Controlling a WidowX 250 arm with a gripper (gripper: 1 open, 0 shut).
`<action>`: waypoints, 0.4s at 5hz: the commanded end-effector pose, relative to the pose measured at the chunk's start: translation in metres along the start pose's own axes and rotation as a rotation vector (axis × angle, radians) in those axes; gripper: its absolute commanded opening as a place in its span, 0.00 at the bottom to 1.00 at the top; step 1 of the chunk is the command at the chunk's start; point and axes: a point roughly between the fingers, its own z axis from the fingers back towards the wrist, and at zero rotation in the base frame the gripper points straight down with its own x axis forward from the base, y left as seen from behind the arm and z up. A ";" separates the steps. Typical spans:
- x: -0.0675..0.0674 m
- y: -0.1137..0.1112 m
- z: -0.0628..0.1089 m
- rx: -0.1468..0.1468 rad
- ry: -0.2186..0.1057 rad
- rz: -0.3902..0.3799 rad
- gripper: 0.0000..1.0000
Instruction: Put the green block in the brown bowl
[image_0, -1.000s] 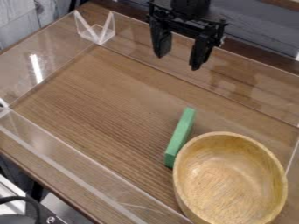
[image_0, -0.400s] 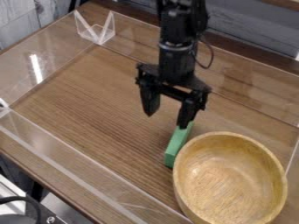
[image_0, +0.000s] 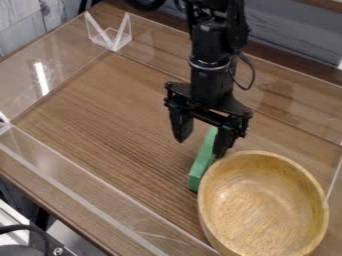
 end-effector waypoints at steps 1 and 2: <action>0.005 -0.003 0.012 -0.012 -0.058 -0.015 1.00; 0.005 -0.003 0.010 -0.019 -0.062 -0.020 1.00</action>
